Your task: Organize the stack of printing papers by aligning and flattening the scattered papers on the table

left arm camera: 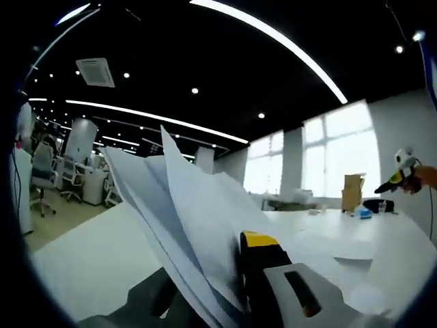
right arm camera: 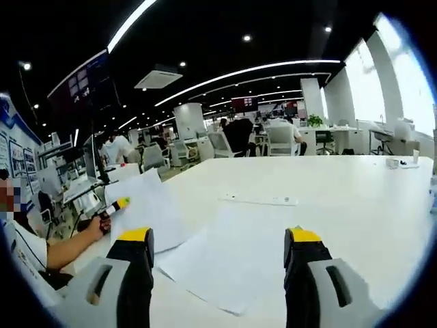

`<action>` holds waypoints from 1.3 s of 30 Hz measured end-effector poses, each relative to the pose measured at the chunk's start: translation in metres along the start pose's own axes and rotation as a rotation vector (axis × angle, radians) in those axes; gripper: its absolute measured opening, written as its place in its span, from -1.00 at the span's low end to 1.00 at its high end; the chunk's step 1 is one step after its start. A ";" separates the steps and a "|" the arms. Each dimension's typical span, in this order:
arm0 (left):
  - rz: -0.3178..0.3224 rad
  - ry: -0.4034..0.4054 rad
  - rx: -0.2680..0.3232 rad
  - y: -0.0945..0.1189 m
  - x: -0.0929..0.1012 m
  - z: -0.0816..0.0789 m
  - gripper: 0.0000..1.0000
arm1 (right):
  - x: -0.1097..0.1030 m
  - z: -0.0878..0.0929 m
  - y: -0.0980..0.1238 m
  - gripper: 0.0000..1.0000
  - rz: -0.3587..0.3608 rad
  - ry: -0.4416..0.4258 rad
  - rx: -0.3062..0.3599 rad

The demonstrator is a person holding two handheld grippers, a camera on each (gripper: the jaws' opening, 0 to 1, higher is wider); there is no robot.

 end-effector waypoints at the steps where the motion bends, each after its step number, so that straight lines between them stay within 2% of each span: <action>1: 0.000 0.006 0.002 0.001 0.001 0.000 -0.78 | -0.001 0.001 -0.001 0.61 0.000 0.016 -0.009; 4: -0.002 0.007 0.002 0.001 0.005 -0.001 -0.78 | 0.000 -0.001 -0.002 0.79 0.037 0.106 -0.002; 6: -0.003 0.009 0.001 0.001 0.007 -0.001 -0.78 | -0.002 -0.003 0.000 0.80 0.056 0.136 -0.009; 11: -0.004 0.010 0.002 0.000 0.007 -0.001 -0.78 | 0.004 -0.003 0.000 0.80 0.070 0.148 -0.024; 16: -0.005 0.004 0.002 0.000 0.007 -0.001 -0.78 | 0.010 0.002 -0.001 0.79 0.090 0.190 -0.086; 19: -0.006 0.005 0.001 -0.001 0.001 -0.001 -0.78 | 0.010 0.003 0.000 0.79 0.097 0.197 -0.088; 30: -0.008 0.006 0.000 -0.002 -0.001 -0.001 -0.78 | 0.016 -0.005 -0.009 0.79 0.138 0.227 -0.125; 39: -0.006 0.011 0.002 -0.002 -0.004 -0.001 -0.78 | 0.017 -0.009 -0.018 0.79 0.137 0.238 -0.136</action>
Point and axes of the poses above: the point that each gripper's makers call its tool centre point, and the gripper's own axes: y roughly backward along the fingers, x roughly to its right, z roughly out of its underside, the point moved 10 cm from there along y, roughly backward along the fingers, and after that the axes turned 8 degrees about z, right-handed, at the moved point
